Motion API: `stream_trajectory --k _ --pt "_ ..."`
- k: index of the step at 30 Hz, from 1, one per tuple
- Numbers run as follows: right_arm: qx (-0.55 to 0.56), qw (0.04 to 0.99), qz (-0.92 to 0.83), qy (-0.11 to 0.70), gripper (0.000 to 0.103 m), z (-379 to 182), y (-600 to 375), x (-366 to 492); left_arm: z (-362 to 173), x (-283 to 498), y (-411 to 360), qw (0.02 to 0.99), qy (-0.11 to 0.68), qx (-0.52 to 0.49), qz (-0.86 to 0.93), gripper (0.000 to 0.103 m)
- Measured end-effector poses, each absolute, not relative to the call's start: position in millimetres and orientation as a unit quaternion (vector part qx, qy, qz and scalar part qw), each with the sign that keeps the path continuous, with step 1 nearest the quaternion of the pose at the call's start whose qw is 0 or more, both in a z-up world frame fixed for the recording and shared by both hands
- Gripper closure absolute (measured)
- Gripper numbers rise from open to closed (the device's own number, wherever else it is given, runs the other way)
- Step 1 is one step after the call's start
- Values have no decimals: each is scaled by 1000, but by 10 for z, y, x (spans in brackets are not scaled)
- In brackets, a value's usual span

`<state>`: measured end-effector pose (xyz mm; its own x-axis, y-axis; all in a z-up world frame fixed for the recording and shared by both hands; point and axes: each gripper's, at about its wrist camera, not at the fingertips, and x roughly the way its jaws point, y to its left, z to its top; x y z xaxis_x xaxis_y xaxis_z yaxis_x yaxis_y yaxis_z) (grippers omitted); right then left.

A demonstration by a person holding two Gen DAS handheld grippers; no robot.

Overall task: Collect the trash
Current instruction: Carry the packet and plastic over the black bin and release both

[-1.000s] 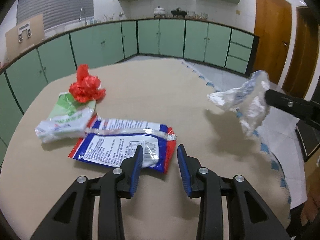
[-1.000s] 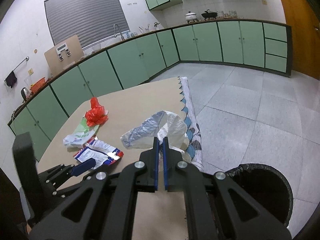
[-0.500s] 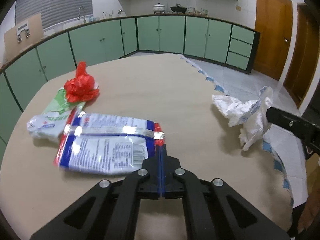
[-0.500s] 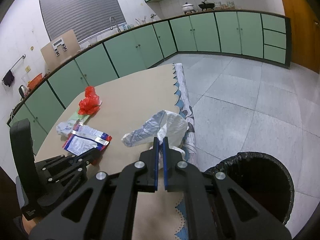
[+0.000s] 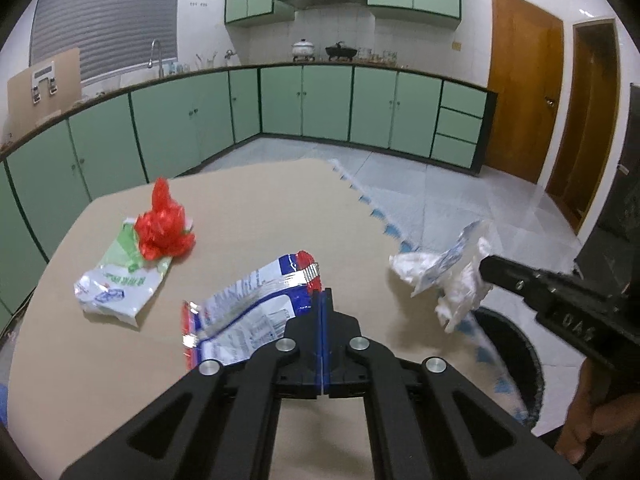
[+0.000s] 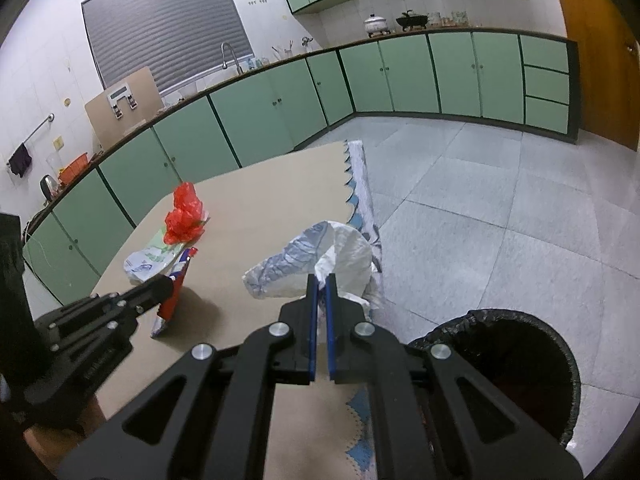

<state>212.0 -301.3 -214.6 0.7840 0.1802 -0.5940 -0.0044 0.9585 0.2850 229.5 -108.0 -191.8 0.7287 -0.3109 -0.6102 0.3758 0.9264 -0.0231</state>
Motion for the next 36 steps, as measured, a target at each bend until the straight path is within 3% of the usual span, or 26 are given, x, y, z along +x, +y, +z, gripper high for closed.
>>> stream_trajectory --k 16,36 --pt "146 943 -35 296 100 -1915 -4022 1500 -1456 1935 -2065 909 285 57 -297 103" --pt "201 918 -107 326 100 -2485 -4937 1031 -1937 1791 -3204 855 335 68 -389 103"
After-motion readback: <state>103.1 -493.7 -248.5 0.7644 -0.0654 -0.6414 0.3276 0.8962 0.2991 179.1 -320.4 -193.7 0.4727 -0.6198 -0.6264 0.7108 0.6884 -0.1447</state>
